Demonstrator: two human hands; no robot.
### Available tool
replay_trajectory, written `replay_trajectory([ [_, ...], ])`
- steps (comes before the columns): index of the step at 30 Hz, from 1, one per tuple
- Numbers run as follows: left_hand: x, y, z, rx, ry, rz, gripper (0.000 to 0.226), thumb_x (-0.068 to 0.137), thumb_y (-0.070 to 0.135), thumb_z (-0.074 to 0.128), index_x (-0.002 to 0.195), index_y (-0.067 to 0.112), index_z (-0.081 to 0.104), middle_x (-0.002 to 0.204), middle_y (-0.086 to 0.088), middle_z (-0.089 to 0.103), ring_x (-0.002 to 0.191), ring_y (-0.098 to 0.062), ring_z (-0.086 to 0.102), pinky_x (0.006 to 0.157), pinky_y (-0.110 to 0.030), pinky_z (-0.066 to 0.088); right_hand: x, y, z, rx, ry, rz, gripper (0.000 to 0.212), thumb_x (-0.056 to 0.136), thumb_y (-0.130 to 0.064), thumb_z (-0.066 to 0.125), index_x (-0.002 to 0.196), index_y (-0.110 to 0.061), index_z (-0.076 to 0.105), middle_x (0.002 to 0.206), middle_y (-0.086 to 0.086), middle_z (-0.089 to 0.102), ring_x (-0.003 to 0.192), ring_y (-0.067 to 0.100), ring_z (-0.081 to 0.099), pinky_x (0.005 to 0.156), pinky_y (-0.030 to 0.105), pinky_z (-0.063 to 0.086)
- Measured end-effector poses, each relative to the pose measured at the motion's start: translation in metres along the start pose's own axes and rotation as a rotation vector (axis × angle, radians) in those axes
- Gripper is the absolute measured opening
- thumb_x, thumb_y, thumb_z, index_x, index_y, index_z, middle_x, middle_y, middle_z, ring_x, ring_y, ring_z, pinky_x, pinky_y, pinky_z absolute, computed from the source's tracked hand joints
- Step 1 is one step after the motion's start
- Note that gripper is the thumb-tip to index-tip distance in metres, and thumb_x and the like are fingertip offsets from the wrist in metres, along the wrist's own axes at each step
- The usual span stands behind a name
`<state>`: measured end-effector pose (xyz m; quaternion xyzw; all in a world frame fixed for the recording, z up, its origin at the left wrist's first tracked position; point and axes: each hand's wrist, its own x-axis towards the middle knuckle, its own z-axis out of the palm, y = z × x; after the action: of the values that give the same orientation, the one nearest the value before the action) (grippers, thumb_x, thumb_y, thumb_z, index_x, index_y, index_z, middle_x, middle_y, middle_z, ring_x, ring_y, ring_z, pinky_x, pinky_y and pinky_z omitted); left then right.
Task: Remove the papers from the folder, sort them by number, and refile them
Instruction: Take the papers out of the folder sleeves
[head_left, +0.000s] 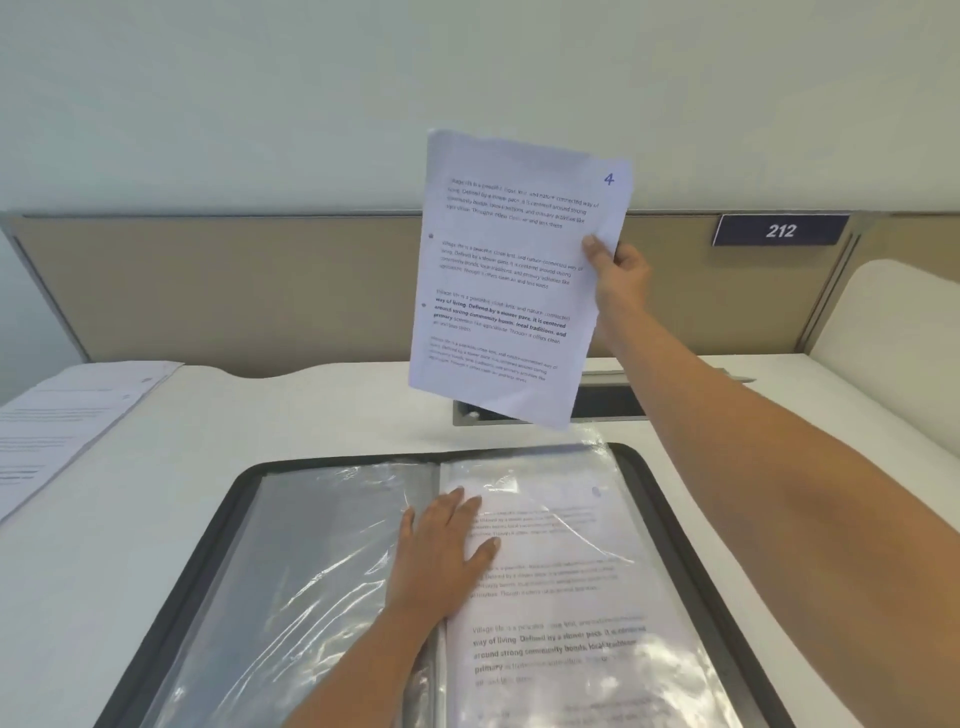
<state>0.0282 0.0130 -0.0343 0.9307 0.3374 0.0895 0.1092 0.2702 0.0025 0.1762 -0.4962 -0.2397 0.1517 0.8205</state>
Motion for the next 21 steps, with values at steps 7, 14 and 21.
replay_trajectory([
  [7,-0.001,0.002,-0.026,-0.056,0.237,0.205,0.060,0.085,0.063,0.027,0.118,0.028,0.062,0.125,0.012,0.058,0.123,-0.009,0.052,0.116,-0.045,0.003,-0.019,-0.012,-0.005,0.196,-0.024,-0.057,0.011,0.091,-0.005,0.058,0.081,-0.009,0.059,0.065,-0.010,0.070,0.061,0.007,0.067,0.059,0.022,0.053],
  [14,-0.011,-0.007,-0.086,-1.148,0.494,-0.221,0.022,0.095,0.027,0.053,0.117,0.027,0.052,0.123,0.007,0.053,0.114,-0.011,0.049,0.099,-0.028,0.037,-0.045,-0.030,-0.002,0.314,-0.055,-0.005,0.004,0.090,-0.006,0.058,0.089,-0.009,0.061,0.081,0.001,0.070,0.073,0.017,0.067,0.075,0.034,0.057],
  [21,-0.042,-0.032,-0.145,-1.629,0.605,-0.458,0.038,0.098,0.049,0.035,0.117,0.018,0.047,0.105,-0.004,0.060,0.083,-0.016,0.059,0.073,-0.030,0.046,-0.098,-0.021,-0.007,0.103,-0.127,0.245,0.032,0.090,-0.006,0.058,0.120,0.007,0.055,0.107,0.015,0.066,0.091,0.030,0.061,0.088,0.045,0.050],
])
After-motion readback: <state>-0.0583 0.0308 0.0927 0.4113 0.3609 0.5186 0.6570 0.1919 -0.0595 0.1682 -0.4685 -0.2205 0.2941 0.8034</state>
